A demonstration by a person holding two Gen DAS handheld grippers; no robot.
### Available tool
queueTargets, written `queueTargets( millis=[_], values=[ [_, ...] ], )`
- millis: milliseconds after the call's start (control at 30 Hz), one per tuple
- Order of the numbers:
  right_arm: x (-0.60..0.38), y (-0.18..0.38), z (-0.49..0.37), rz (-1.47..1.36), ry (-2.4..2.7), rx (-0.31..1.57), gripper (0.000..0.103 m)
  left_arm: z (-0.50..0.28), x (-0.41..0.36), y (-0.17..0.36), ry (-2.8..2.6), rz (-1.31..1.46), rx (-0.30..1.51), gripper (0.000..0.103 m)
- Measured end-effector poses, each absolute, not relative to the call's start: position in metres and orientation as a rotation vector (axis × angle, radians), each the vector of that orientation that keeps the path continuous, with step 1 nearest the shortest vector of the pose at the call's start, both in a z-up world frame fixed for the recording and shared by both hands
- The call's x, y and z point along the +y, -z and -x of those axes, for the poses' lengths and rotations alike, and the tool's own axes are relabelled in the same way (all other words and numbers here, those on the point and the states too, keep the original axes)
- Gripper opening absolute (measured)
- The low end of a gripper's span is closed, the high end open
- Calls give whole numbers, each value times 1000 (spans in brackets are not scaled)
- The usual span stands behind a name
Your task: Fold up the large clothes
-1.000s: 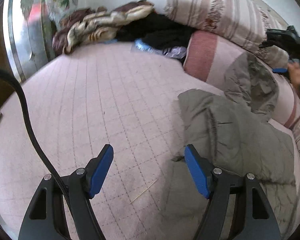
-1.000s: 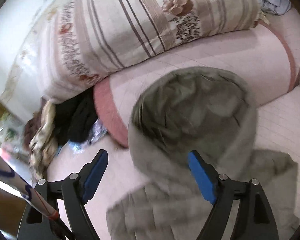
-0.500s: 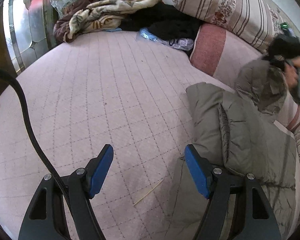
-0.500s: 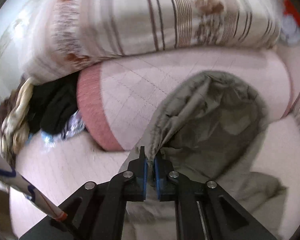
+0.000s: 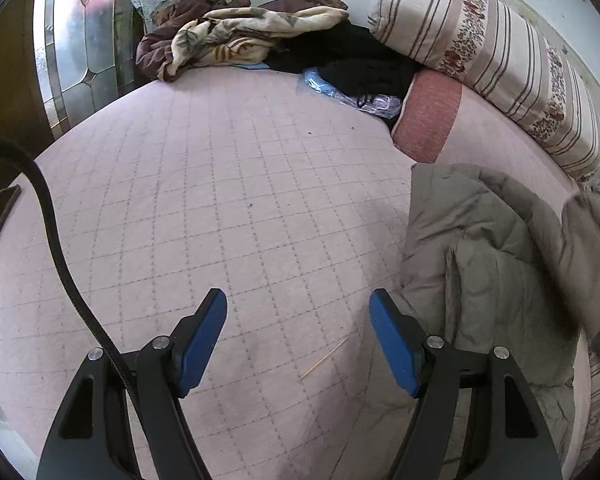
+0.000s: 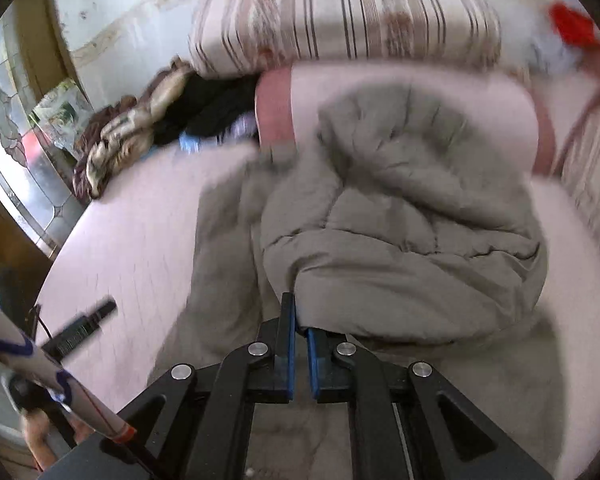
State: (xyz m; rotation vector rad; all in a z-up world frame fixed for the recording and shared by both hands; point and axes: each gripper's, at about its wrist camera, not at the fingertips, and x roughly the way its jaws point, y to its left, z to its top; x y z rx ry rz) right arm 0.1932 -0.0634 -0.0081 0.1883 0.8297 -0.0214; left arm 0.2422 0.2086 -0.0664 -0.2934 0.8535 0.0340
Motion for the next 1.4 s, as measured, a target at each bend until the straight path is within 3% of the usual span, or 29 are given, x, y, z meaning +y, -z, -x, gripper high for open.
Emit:
queueTargets(
  millis=[367,400,467,533,567,733,900,1000,1167,1300,1400],
  values=[
    [-60,93,-294,-319,139,1018,7,-237,222,65,-74,298,845,73],
    [-61,90,-293,-331,143,1009,10,-237,222,65,-77,296,844,73],
    [-61,75,-280,-339,120,978,25,-237,223,64,-77,291,844,73],
    [-56,58,-250,-269,93,930,46,-238,225,63,-69,289,845,73],
    [-53,52,-238,-232,86,915,48,-238,226,63,-65,291,846,73],
    [-62,18,-181,-119,75,858,48,-240,225,63,-40,310,858,73],
    [-84,-6,-221,5,272,751,48,-241,216,65,-32,276,868,73],
    [-104,14,-272,18,392,798,48,-242,213,67,-39,263,875,73],
    [-101,83,-320,-162,246,1056,45,-246,208,68,-53,230,873,73],
    [-46,93,-323,105,222,1011,42,-252,197,68,-44,187,871,73],
    [-53,75,-310,61,238,955,43,-253,187,70,-37,150,874,73]
  ],
)
